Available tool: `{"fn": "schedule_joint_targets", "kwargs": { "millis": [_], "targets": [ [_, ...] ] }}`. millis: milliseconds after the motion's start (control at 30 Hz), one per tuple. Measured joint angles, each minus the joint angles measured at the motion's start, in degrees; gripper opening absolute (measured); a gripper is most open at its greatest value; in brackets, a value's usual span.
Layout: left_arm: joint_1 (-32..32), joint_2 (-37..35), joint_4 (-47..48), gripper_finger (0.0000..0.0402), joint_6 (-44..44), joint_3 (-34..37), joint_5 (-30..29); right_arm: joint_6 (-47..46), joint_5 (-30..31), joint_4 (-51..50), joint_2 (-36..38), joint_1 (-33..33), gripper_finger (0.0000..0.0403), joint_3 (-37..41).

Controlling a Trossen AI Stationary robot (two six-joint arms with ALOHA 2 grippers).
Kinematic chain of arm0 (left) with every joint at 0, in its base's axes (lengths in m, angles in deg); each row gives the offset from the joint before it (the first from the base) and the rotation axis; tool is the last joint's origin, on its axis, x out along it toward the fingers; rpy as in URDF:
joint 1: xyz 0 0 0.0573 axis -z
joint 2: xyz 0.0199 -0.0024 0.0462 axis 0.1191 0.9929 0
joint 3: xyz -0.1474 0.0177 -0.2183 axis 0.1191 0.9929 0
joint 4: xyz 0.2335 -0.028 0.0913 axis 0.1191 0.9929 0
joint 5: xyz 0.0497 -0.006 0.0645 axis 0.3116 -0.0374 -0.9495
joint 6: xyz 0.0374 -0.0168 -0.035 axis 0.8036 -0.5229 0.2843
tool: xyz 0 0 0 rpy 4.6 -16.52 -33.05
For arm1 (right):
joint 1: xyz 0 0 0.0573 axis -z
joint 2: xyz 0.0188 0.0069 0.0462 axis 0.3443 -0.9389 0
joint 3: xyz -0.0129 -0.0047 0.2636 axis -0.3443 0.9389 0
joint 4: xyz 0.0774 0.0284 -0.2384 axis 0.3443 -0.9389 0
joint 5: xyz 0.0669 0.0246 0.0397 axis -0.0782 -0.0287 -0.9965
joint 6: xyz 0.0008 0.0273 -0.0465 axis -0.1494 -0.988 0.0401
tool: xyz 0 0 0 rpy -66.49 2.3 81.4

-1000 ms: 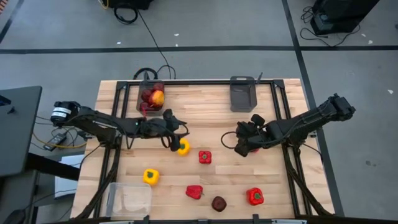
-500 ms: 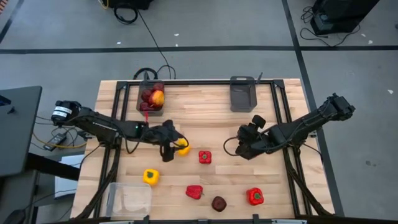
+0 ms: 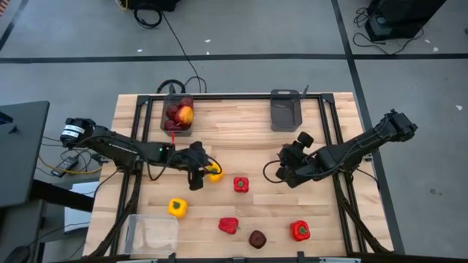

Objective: Sort produce into baskets
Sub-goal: Put the yellow bell pepper into the transparent bin

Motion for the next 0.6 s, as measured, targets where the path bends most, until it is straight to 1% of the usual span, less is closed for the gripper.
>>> {"fn": "schedule_joint_targets", "kwargs": {
  "millis": [167, 400, 467, 600],
  "targets": [
    [0.02, 0.28, 0.74, 0.0082, 0.26, 0.0, 1.49, 0.09, 1.05, 1.26, 0.0, 0.04, 0.0193, 0.0],
    [0.02, 2.08, -1.59, 0.0013, 1.5, 0.0, 1.68, 0.11, -0.28, 2.07, 0.0, 0.04, 0.0193, 0.0],
    [0.02, 2.19, -2.96, 0.0006, 1.59, 0.0, 1.73, 0.09, -0.32, 2.21, 0.0, 0.04, 0.0193, 0.0],
    [0.02, 2.19, -3.61, 0.0006, 1.72, 0.0, 1.81, 0.09, -0.76, 2.32, 0.0, 0.04, 0.0193, 0.0]
  ]
}}
